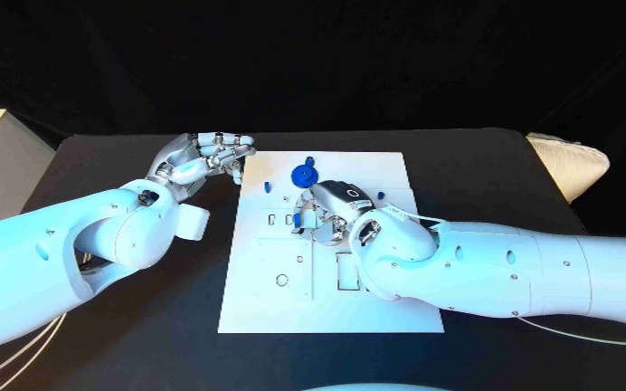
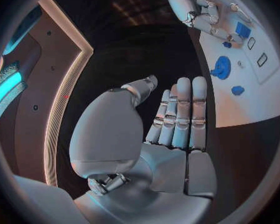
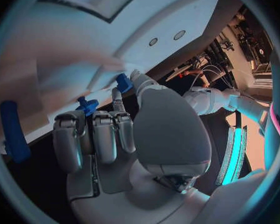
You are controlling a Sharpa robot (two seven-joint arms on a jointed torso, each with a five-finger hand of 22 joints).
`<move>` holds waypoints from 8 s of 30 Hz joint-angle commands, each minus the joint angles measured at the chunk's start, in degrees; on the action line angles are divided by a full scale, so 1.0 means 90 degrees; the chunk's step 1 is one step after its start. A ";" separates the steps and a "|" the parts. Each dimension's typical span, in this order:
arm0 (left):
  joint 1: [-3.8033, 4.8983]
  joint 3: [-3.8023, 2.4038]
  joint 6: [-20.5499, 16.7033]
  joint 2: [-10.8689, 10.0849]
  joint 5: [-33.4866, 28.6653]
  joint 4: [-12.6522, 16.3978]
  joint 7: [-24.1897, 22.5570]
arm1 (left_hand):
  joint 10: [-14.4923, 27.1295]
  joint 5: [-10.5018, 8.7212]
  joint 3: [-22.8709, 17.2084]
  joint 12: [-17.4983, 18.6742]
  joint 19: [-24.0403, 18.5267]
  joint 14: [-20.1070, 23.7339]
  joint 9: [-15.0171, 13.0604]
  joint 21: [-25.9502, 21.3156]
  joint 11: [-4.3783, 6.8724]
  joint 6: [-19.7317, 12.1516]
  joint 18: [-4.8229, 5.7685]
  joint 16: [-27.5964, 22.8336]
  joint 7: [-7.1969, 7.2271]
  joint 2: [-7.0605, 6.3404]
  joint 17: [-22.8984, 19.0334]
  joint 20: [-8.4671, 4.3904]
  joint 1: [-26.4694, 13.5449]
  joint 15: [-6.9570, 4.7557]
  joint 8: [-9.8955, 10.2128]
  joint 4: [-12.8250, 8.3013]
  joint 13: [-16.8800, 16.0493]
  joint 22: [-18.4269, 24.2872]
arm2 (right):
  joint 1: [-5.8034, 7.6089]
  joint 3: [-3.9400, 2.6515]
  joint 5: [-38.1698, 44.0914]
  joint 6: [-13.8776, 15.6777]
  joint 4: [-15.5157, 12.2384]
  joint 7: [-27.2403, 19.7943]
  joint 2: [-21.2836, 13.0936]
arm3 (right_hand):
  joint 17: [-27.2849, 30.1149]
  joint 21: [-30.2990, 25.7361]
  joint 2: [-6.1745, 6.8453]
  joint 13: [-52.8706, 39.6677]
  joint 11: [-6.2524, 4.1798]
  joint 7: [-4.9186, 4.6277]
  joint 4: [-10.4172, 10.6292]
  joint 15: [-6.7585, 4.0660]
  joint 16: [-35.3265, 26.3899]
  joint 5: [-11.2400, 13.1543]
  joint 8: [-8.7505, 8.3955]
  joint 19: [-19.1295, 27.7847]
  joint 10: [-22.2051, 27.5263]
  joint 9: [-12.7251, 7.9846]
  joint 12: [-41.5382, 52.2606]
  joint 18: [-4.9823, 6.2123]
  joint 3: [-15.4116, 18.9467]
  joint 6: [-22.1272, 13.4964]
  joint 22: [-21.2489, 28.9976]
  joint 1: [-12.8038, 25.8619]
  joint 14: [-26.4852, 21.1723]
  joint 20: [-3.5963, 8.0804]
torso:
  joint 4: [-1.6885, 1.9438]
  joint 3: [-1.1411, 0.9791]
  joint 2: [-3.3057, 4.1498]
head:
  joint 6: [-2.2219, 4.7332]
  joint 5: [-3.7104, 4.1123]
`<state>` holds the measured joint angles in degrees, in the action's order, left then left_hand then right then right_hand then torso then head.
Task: Assemble the parts on the task board
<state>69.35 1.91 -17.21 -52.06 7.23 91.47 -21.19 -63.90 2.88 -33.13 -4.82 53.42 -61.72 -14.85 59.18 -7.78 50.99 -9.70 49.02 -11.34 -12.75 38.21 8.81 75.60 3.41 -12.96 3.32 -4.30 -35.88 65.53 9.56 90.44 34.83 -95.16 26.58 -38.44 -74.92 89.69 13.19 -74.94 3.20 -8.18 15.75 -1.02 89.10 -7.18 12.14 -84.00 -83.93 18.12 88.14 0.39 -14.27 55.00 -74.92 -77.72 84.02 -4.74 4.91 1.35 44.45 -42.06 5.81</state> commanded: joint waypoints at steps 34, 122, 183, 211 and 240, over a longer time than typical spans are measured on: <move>0.0585 0.0014 0.2211 0.0900 0.3841 -0.0706 0.4898 | -0.0334 -0.0003 0.0941 -0.6483 0.2665 -0.2844 -0.1348 0.2490 0.0641 -0.0043 0.0595 0.4233 0.0569 0.0356 0.5041 -0.0471 -0.0828 -0.0537 -0.2207 0.1360 -0.4870 -0.3761 | 0.1097 -0.0138 -0.5057 0.0834 0.0647 -0.3209 -0.1071 | -0.1246 -0.0154 -0.0585 -0.1120 0.0161 -0.0139 0.0085 0.0151 -0.0070 -0.0723 -0.0124 -0.0581 -0.0052 -0.0237 -0.0459 0.0007 0.0973 -0.0265 -0.1540 -0.0782 0.0556 -0.0167 | -0.0030 -0.0077 -0.0492 | -0.0136 -0.0157; 0.0868 0.0492 0.4214 0.3059 0.4703 -0.2478 0.6204 | -0.0017 0.0000 0.1060 -0.6637 0.2611 -0.2832 -0.2587 0.2511 0.0665 -0.0507 0.0597 0.4241 0.0615 0.0646 0.5095 -0.0471 -0.1352 -0.0546 -0.2922 0.1403 -0.4948 -0.3813 | 0.1330 -0.0138 -0.5400 0.0325 0.1303 -0.2742 -0.0875 | -0.1146 -0.0306 -0.0528 -0.1044 0.0176 -0.0162 0.0087 0.0154 -0.0115 -0.0723 -0.0140 -0.0513 0.0029 -0.0268 -0.0538 0.0045 0.0960 -0.0463 -0.1433 -0.0597 0.0529 -0.0158 | -0.0026 -0.0104 -0.0461 | -0.0470 -0.0084; 0.0842 0.0462 0.3424 0.2666 0.4752 -0.2160 0.5797 | -0.0567 0.1944 -0.2414 -0.6892 0.2773 -0.3067 -0.3588 0.2675 0.0839 -0.0227 0.0644 0.4467 0.0758 0.0399 0.5577 -0.0603 -0.1670 -0.0712 -0.3116 -0.0706 -0.5278 -0.4118 | 0.1304 -0.0126 -0.5374 0.0157 0.1368 -0.2690 -0.0895 | -0.1143 -0.0316 -0.0534 -0.1039 0.0179 -0.0166 0.0079 0.0158 -0.0118 -0.0742 -0.0123 -0.0510 0.0033 -0.0269 -0.0540 0.0047 0.0933 -0.0486 -0.1427 -0.0580 0.0529 -0.0161 | -0.0020 -0.0110 -0.0452 | -0.0566 -0.0069; 0.0759 0.0488 0.3312 0.2670 0.5437 -0.1978 0.5798 | -0.0640 0.2110 -0.2424 -0.6912 0.2825 -0.3097 -0.3592 0.2708 0.0864 -0.0145 0.0659 0.4499 0.0781 0.0370 0.5644 -0.0623 -0.1661 -0.0737 -0.3095 -0.0761 -0.5312 -0.4187 | 0.1290 -0.0123 -0.5373 0.0140 0.1372 -0.2692 -0.0914 | -0.1143 -0.0316 -0.0534 -0.1039 0.0179 -0.0166 0.0079 0.0158 -0.0118 -0.0742 -0.0123 -0.0510 0.0033 -0.0269 -0.0540 0.0047 0.0933 -0.0486 -0.1427 -0.0580 0.0529 -0.0161 | -0.0030 -0.0105 -0.0442 | -0.0628 -0.0115; 0.0685 0.0492 0.3275 0.2623 0.5568 -0.1987 0.5876 | -0.0652 0.2135 -0.2427 -0.6914 0.2829 -0.3096 -0.3592 0.2711 0.0867 -0.0133 0.0660 0.4499 0.0784 0.0371 0.5642 -0.0626 -0.1664 -0.0740 -0.3090 -0.0762 -0.5316 -0.4192 | 0.1288 -0.0122 -0.5373 0.0128 0.1376 -0.2697 -0.0929 | -0.1143 -0.0316 -0.0534 -0.1039 0.0179 -0.0166 0.0079 0.0158 -0.0118 -0.0742 -0.0123 -0.0510 0.0033 -0.0269 -0.0540 0.0047 0.0933 -0.0486 -0.1427 -0.0580 0.0529 -0.0161 | -0.0025 -0.0112 -0.0442 | -0.0661 -0.0115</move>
<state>75.51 6.37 12.35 -28.46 56.94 73.46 31.64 -69.43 21.96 -44.12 -66.72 78.42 -84.05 -47.11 83.20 -0.20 48.32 -4.77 89.15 -5.21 -9.72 74.91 3.08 60.39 -2.76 -40.57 7.48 -52.12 -73.55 77.15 8.47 41.60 36.78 -82.79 2.65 -46.79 -74.94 87.07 8.37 -74.93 4.89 -9.65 16.52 0.81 88.31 -13.65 10.85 -84.00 -83.81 15.80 83.64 0.38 -5.55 51.14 -74.91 -83.46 84.02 -6.36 4.65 0.33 40.45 -47.97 4.76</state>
